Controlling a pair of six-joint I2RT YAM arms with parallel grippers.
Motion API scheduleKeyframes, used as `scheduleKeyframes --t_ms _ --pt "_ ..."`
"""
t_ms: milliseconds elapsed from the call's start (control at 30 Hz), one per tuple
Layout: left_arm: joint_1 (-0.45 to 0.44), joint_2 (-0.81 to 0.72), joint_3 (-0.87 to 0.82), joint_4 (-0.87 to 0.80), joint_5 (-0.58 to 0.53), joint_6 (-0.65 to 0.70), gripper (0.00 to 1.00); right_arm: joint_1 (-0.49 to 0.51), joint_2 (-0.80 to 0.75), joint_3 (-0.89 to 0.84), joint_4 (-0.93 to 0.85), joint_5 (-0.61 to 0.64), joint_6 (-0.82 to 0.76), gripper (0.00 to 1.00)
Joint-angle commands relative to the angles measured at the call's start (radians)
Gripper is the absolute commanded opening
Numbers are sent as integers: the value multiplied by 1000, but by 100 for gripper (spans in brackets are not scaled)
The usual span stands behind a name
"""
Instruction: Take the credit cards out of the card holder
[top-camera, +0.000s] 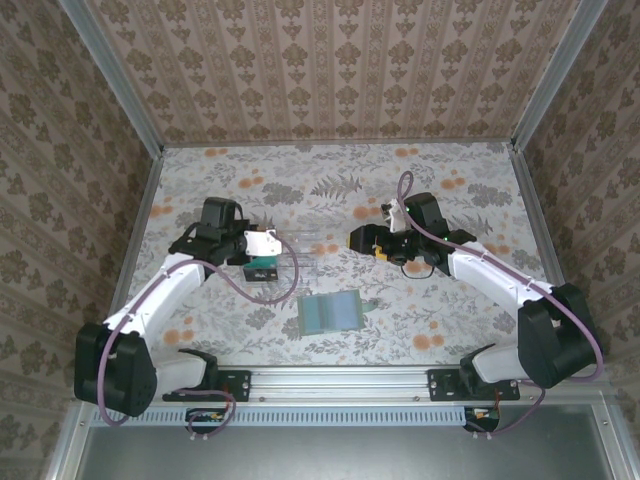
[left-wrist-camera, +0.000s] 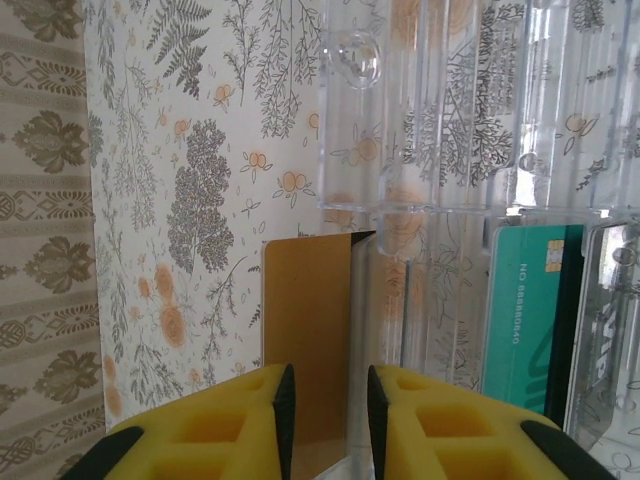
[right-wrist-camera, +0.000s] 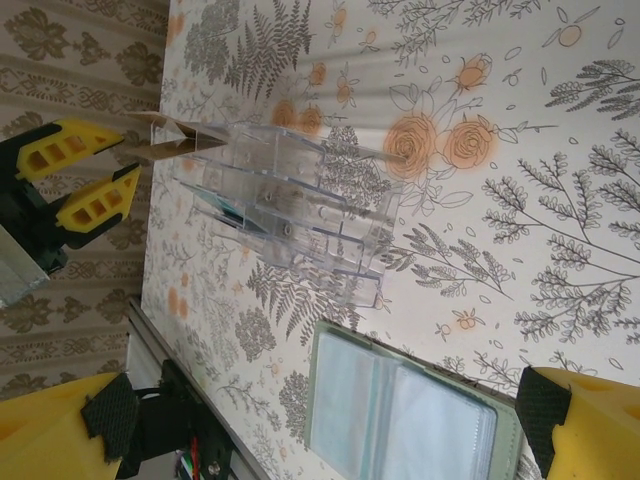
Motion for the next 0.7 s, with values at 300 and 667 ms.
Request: scheduleKeyframes --t_ms 300,667 --pt "16 69 8 94 -31 -41 29 -9 33 15 31 -24 19 100" --pt "18 68 23 95 -36 -61 30 -11 31 -1 48 -28 31 100"
